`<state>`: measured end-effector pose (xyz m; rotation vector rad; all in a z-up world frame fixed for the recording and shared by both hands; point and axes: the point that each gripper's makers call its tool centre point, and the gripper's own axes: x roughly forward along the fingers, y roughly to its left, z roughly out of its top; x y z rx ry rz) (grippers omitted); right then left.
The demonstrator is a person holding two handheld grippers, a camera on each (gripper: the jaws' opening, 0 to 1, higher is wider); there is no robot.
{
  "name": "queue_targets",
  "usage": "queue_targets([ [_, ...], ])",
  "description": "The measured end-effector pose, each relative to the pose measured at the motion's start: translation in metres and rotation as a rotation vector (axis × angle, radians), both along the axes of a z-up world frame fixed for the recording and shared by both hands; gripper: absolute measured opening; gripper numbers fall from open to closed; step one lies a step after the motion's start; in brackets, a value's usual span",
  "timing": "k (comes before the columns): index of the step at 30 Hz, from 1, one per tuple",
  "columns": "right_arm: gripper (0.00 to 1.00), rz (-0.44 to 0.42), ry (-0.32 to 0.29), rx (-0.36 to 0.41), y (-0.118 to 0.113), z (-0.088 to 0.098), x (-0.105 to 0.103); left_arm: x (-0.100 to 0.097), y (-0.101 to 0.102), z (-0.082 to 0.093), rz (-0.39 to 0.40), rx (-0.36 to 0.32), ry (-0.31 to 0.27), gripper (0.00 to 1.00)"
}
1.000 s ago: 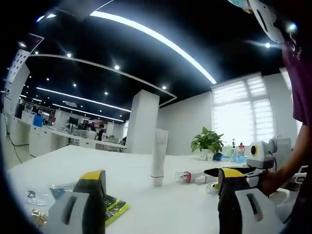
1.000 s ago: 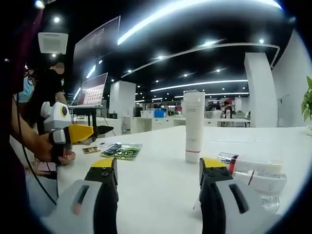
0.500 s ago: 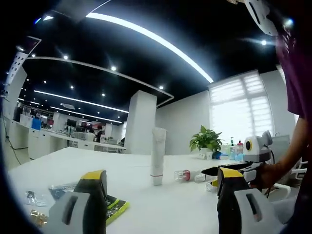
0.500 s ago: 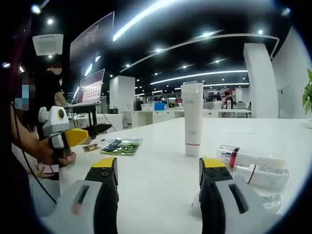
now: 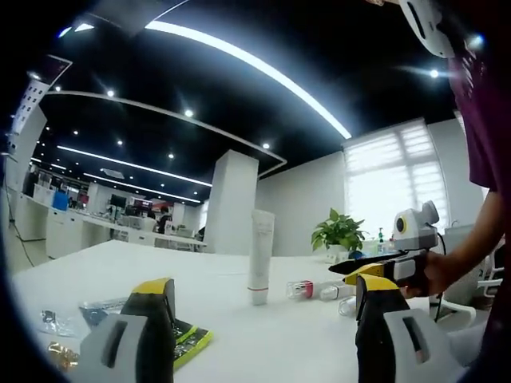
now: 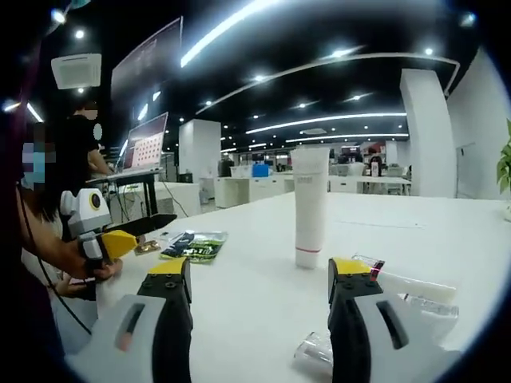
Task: Arrange the skincare products in the storage area until every visible bottle or jar stands upright without overlapping.
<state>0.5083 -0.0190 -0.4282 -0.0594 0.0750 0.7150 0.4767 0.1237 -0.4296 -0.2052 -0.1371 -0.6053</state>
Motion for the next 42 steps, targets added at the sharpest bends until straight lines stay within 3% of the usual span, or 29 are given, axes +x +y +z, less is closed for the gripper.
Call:
queue_targets([
  [9,0.69,-0.006,0.002,-0.076,-0.022,0.006,0.018,0.001,0.001,-0.001,0.006,0.003,-0.003,0.96],
  [18,0.71,-0.008,0.023,-0.100,-0.039,0.013,0.034,0.001,-0.001,-0.002,0.001,0.014,0.001,0.96],
  [29,0.77,-0.015,0.075,-0.211,-0.060,0.014,0.057,0.002,-0.001,-0.005,0.004,0.025,0.008,0.96],
  [36,0.75,-0.025,0.030,-0.269,-0.072,0.032,0.067,-0.001,-0.004,-0.003,-0.015,0.015,0.003,0.97],
  [38,0.79,-0.069,-0.006,-0.278,-0.082,0.042,0.076,0.000,-0.005,-0.006,-0.014,0.027,0.017,0.97],
  [42,0.78,-0.103,0.022,-0.306,-0.095,0.042,0.087,0.000,-0.007,-0.008,-0.013,0.043,0.019,0.96],
])
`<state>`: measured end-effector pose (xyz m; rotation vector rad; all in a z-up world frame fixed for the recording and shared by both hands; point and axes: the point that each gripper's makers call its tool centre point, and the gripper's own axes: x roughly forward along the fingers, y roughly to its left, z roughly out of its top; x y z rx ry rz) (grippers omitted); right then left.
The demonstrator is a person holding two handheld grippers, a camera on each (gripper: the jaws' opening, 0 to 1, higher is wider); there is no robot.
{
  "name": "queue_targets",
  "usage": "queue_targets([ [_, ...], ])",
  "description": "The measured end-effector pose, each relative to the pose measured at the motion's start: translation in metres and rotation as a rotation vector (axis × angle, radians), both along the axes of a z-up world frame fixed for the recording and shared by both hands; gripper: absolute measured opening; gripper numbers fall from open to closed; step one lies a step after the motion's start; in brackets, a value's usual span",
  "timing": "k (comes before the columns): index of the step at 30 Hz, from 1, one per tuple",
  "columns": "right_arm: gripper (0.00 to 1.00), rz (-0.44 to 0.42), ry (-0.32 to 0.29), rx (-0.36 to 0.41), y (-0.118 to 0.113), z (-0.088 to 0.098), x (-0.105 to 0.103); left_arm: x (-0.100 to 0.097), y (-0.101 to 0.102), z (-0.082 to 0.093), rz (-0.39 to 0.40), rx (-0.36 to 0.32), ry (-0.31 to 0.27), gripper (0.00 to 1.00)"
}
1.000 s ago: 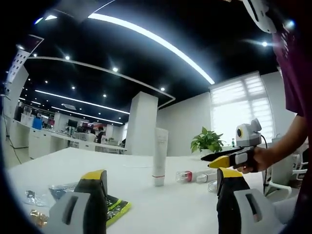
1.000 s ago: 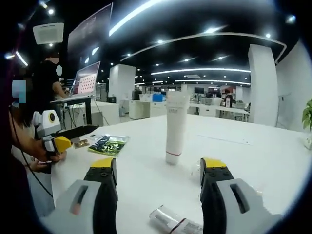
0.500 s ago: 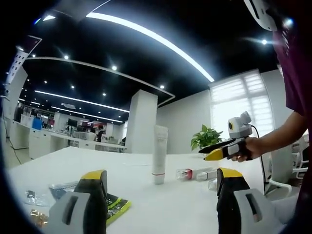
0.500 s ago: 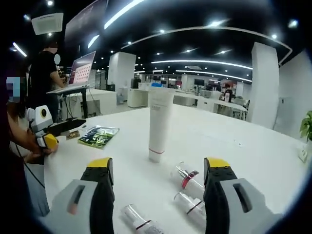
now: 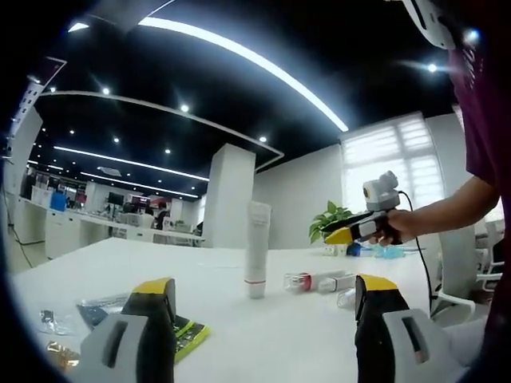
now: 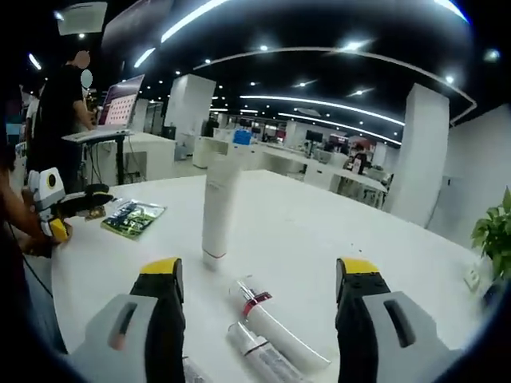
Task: Arrange the skincare products in the storage area until every visible bottle or jar stands upright without overlapping.
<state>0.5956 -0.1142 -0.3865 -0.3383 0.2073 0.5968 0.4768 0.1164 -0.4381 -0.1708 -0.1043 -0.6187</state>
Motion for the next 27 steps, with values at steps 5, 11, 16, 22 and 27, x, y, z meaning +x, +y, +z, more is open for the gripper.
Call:
queue_targets([
  [5,0.81,0.014,0.105,-0.029,-0.006,-0.018,0.008,-0.003,-0.005,-0.003,-0.024,0.026,0.007,0.93],
  [11,0.75,0.076,0.209,-0.124,-0.005,-0.041,0.017,-0.002,-0.005,-0.003,-0.023,0.017,0.013,0.93],
  [16,0.69,0.075,0.307,-0.140,-0.013,-0.048,0.036,-0.002,-0.003,-0.005,-0.023,0.011,0.027,0.92],
  [22,0.57,0.136,0.440,-0.242,-0.020,-0.071,0.036,-0.004,-0.006,-0.005,-0.041,0.002,0.033,0.92],
  [27,0.43,0.195,0.446,-0.310,-0.015,-0.080,0.037,-0.003,-0.005,-0.006,-0.043,0.000,0.042,0.89],
])
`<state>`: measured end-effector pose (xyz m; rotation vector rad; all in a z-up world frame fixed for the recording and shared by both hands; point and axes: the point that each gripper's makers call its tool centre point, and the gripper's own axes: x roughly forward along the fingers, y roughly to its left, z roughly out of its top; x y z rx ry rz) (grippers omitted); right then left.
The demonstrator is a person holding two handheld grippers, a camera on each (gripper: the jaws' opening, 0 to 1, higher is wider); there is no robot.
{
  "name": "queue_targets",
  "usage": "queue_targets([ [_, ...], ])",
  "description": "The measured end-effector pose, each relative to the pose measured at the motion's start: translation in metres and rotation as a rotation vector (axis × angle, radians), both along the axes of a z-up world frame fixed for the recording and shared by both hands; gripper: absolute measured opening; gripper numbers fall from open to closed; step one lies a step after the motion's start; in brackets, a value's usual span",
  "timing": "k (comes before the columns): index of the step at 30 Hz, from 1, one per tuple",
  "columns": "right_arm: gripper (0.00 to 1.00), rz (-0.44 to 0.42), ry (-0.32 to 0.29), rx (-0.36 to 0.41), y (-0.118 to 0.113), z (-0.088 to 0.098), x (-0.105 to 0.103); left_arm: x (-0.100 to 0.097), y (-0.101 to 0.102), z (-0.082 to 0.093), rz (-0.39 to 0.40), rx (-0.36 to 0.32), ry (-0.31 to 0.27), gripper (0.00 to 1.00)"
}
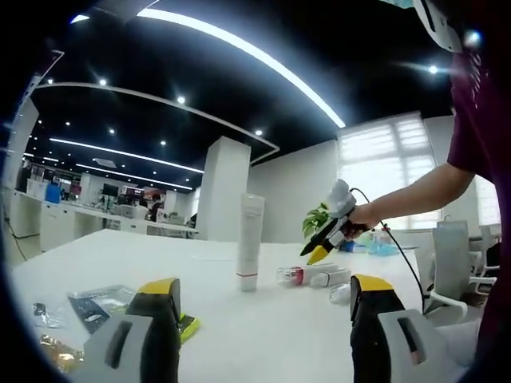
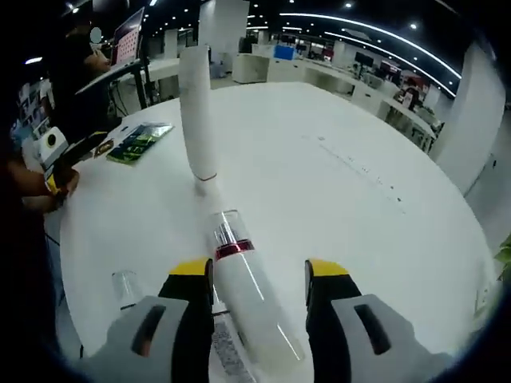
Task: Arrange the skincare products in the storage area until every visible bottle or jar stands upright without overlapping.
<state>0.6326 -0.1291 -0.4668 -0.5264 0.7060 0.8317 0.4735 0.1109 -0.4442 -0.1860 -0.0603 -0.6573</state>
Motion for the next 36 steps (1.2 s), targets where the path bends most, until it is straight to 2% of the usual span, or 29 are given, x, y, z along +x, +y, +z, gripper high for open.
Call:
queue_targets([
  [7,0.43,0.103,0.098,-0.033,0.022,-0.017,-0.003,0.000,0.000,0.000,-0.004,-0.008,0.007,0.87],
  [10,0.40,0.130,0.136,-0.036,0.030,-0.023,-0.005,0.001,0.002,0.000,0.001,-0.013,0.013,0.87],
  [11,0.38,0.151,0.167,-0.061,0.031,-0.029,-0.009,0.000,0.001,-0.001,-0.009,-0.014,0.019,0.87],
  [15,0.37,0.187,0.204,-0.145,0.029,-0.043,-0.007,-0.001,-0.003,-0.004,-0.025,0.007,0.026,0.85],
  [17,0.36,0.183,0.228,-0.155,0.029,-0.045,-0.008,-0.001,-0.002,-0.004,-0.023,0.007,0.026,0.85],
  [21,0.29,0.205,0.241,-0.186,0.029,-0.047,-0.005,-0.001,-0.002,-0.004,-0.026,0.003,0.030,0.84],
  [27,0.30,0.240,0.288,-0.244,0.028,-0.056,-0.008,-0.001,-0.003,-0.005,-0.026,0.007,0.033,0.84],
  [28,0.30,0.263,0.236,-0.253,0.031,-0.054,-0.003,-0.001,-0.003,-0.006,-0.025,0.009,0.035,0.84],
  [29,0.29,0.264,0.276,-0.262,0.028,-0.054,-0.008,-0.001,-0.003,-0.006,-0.025,0.011,0.037,0.84],
  [36,0.27,0.279,0.277,-0.277,0.026,-0.054,-0.007,-0.002,-0.005,-0.008,-0.033,0.029,0.034,0.83],
])
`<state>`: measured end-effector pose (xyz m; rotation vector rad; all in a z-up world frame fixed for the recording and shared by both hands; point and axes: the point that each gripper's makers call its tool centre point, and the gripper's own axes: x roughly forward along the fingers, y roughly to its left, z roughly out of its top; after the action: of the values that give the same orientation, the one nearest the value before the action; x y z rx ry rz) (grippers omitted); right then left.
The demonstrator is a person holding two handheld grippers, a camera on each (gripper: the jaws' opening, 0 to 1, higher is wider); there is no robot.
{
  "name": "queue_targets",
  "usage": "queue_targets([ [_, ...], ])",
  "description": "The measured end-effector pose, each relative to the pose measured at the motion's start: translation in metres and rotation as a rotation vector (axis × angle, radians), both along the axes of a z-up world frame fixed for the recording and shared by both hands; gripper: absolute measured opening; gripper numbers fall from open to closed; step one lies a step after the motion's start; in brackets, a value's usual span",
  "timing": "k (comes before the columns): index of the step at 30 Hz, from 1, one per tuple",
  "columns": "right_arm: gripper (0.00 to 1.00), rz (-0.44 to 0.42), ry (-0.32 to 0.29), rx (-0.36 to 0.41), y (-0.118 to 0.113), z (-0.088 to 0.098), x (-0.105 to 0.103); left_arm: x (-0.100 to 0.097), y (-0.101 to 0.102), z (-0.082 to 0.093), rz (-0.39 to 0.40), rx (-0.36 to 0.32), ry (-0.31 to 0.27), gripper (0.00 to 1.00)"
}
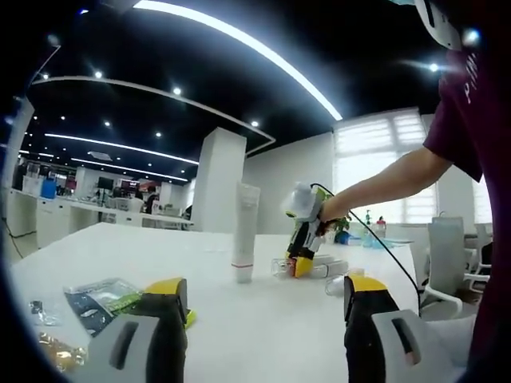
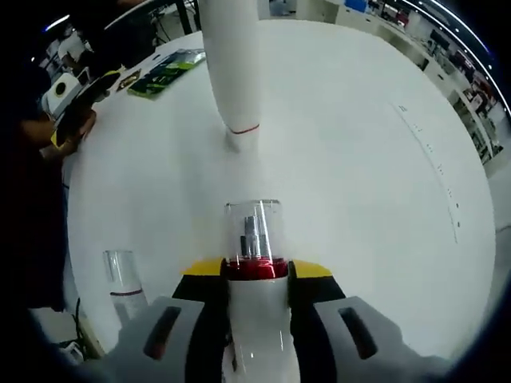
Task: Arrange the skincare products in the storage area until every visible bottle or jar stands upright without overlapping.
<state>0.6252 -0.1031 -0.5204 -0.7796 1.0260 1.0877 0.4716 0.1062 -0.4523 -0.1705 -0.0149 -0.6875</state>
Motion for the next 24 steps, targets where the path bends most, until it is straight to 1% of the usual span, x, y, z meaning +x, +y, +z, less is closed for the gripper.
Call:
queue_targets([
  [2,0.27,-0.002,-0.002,-0.005,-0.001,0.000,0.002,0.000,0.000,0.000,-0.002,-0.002,0.003,0.83],
  [3,0.26,-0.024,-0.011,-0.006,-0.002,0.000,0.003,0.000,0.000,0.000,-0.002,-0.003,0.004,0.83],
  [5,0.26,-0.023,-0.019,-0.003,-0.003,0.001,0.005,0.001,0.001,0.000,0.001,-0.004,0.003,0.83],
  [8,0.26,-0.034,-0.050,0.036,-0.003,0.011,0.009,0.001,0.001,-0.001,0.002,-0.001,0.006,0.83],
  [14,0.26,-0.031,-0.089,0.107,0.000,0.033,0.012,0.000,0.000,-0.001,-0.003,0.002,0.007,0.83],
  [15,0.26,-0.029,-0.101,0.125,0.000,0.037,0.013,0.000,0.000,-0.001,-0.002,0.005,0.006,0.83],
  [18,0.25,-0.068,-0.113,0.208,0.000,0.049,0.018,0.000,0.000,-0.001,0.002,0.005,0.003,0.83],
  [21,0.25,-0.105,-0.145,0.284,-0.003,0.064,0.023,0.000,0.001,0.000,0.004,0.004,0.003,0.82],
  [24,0.25,-0.124,-0.157,0.319,-0.005,0.073,0.024,0.000,0.001,-0.001,0.005,0.010,0.003,0.81],
])
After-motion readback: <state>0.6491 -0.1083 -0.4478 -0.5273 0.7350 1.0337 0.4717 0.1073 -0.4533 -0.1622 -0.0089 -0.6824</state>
